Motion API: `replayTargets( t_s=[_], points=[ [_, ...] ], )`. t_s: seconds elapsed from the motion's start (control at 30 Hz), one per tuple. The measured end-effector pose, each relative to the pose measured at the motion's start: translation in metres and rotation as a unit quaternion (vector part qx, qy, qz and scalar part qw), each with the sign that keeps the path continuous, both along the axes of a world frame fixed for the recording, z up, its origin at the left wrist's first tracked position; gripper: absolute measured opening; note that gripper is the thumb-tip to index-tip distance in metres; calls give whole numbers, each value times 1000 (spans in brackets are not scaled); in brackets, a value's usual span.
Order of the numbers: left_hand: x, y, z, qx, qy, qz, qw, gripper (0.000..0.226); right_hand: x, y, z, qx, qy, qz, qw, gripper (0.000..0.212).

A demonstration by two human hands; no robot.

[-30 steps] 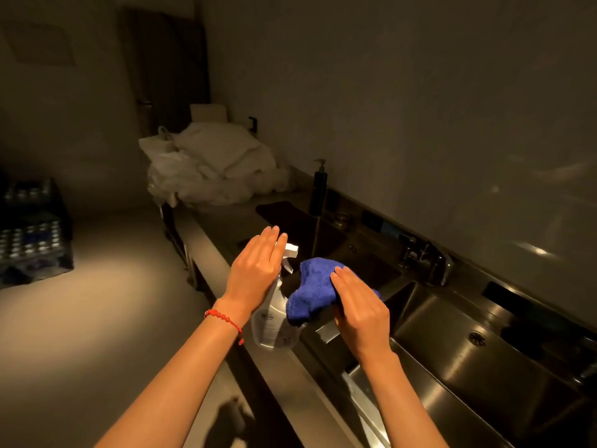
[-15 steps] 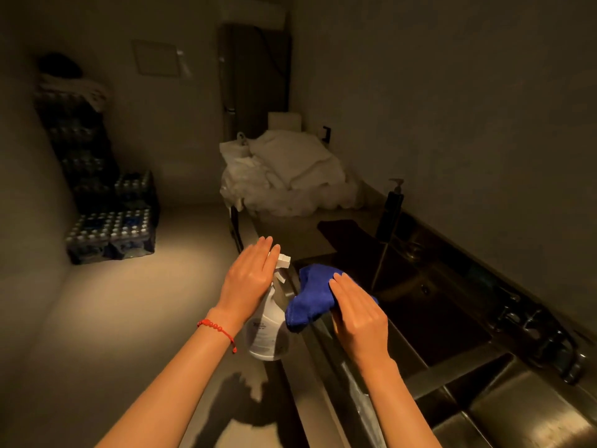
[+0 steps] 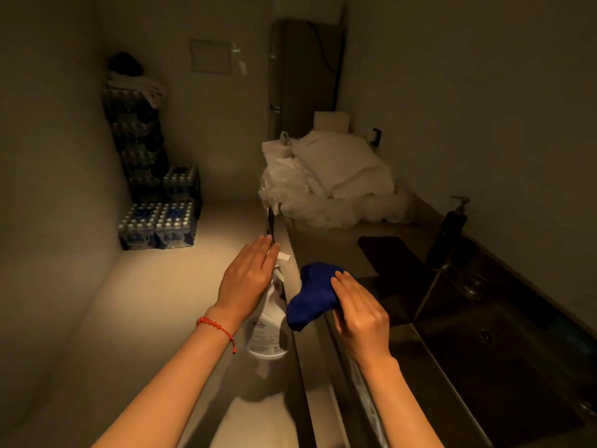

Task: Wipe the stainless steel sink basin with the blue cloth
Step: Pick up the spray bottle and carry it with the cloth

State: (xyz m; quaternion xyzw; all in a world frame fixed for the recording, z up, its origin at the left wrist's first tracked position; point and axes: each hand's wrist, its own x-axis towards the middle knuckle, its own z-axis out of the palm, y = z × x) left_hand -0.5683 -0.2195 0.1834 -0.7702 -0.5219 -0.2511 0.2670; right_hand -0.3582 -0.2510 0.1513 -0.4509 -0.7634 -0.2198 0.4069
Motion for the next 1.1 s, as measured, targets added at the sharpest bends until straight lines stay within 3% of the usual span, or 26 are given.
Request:
replayTargets(
  t_s=[0.27, 0.7, 1.0, 1.1],
  points=[
    [-29, 80, -2, 12, 2, -32, 999, 62, -31, 73, 1, 8, 7, -15, 1000, 48],
    [-78, 238, 4, 62, -3, -148, 987, 56, -93, 192, 4, 13, 17, -131, 991, 46],
    [-77, 313, 3, 80, 0, -187, 979, 56, -99, 245, 3, 1, 18, -161, 987, 48],
    [-67, 335, 3, 84, -5, -199, 976, 55, -91, 263, -2, 20, 24, -164, 986, 38]
  ],
)
